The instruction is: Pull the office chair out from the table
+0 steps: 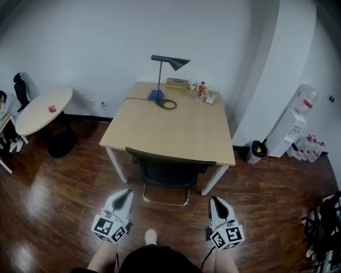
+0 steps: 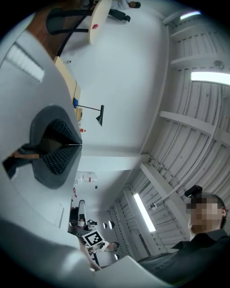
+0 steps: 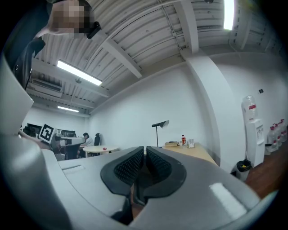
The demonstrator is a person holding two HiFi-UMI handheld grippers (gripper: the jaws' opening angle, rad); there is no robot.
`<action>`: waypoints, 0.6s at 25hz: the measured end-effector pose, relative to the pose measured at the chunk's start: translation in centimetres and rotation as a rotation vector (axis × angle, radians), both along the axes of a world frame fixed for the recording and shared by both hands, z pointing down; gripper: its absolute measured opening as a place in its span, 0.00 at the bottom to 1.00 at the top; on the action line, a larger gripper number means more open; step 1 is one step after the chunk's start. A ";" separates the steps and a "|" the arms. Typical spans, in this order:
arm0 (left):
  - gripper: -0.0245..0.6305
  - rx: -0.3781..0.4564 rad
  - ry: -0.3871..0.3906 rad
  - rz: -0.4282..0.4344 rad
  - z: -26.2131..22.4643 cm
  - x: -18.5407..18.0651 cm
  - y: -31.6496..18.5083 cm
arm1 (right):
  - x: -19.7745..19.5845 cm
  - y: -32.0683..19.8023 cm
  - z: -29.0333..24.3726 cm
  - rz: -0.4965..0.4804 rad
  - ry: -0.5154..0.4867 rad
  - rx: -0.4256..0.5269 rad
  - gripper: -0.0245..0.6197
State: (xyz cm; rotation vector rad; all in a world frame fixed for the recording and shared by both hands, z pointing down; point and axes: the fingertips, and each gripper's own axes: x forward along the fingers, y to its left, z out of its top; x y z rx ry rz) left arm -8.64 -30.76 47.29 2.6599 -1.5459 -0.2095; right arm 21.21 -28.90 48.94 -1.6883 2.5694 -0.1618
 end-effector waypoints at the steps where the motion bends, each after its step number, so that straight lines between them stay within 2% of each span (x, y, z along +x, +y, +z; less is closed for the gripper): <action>1: 0.04 0.004 -0.009 0.010 -0.1 -0.1 -1.0 | -0.3 -1.0 -0.1 0.000 0.000 0.001 0.09; 6: 0.04 0.013 -0.047 0.056 -0.3 -1.2 -6.6 | -2.9 -5.7 -1.1 -0.045 -0.025 0.005 0.15; 15: 0.05 0.060 -0.132 0.162 -0.4 -1.5 -14.6 | -7.0 -13.5 -0.9 -0.085 0.087 0.008 0.30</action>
